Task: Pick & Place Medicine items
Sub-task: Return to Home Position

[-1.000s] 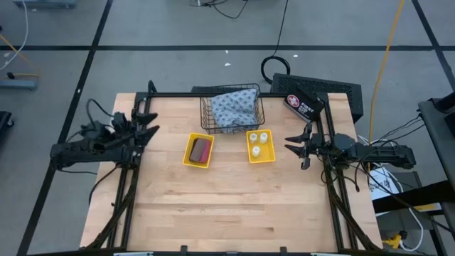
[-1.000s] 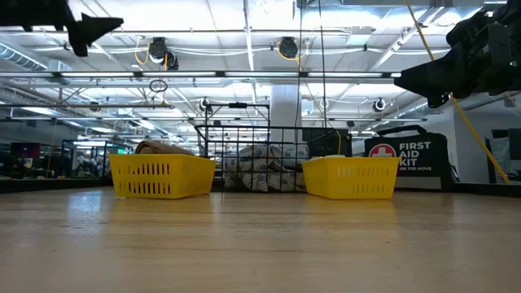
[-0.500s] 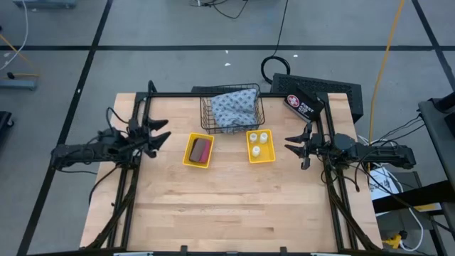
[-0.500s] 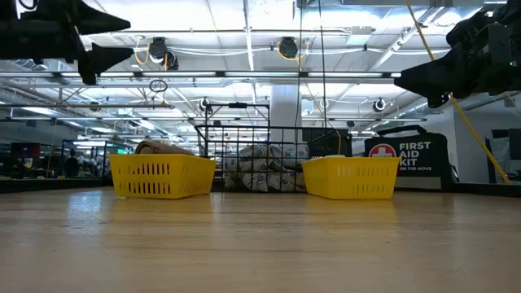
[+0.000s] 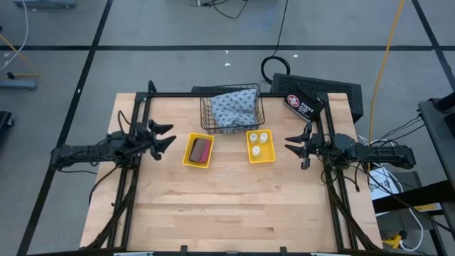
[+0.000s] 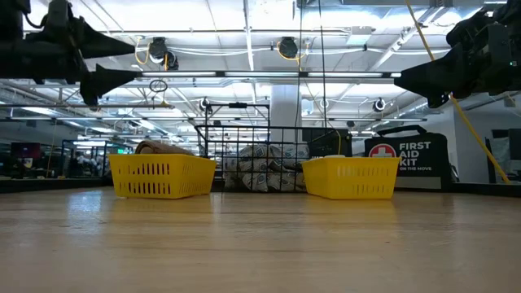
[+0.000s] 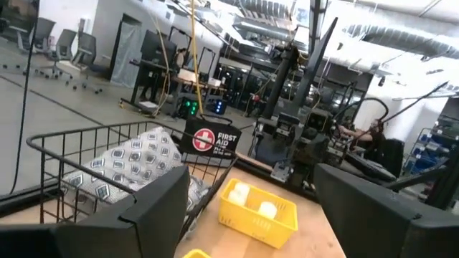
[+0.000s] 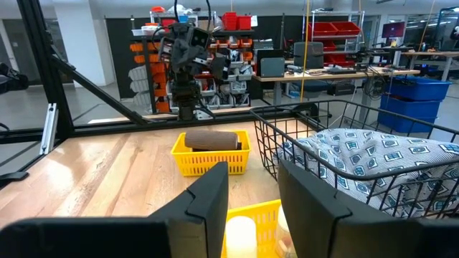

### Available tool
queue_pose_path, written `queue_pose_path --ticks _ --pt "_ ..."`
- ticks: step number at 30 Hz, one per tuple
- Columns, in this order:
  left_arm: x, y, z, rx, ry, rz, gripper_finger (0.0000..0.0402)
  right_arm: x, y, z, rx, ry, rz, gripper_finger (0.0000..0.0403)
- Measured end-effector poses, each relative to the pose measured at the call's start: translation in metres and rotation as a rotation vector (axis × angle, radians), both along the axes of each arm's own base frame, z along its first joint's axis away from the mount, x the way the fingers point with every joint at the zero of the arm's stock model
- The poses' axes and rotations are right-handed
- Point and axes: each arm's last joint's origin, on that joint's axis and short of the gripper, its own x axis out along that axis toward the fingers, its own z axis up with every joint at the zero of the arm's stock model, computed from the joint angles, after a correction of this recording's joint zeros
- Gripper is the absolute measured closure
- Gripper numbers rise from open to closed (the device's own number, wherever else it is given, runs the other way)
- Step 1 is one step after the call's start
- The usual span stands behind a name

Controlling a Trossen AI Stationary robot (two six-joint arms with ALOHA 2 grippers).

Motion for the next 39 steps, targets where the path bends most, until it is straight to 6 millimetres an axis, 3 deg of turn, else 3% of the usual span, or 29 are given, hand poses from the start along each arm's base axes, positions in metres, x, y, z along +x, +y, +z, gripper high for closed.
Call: queue_pose_path --ticks 11,19,39 --pt "0.002 -0.002 -0.005 0.140 0.101 -0.048 0.0094 0.000 0.000 0.000 0.000 0.000 0.000 0.0289" --pt "0.003 -0.002 -0.018 0.116 0.237 -0.061 0.0094 0.000 0.000 0.000 0.000 0.000 0.000 0.0289" --pt "0.003 -0.002 -0.017 0.136 0.228 -0.056 0.0094 0.000 0.000 0.000 0.000 0.000 0.000 0.0289"
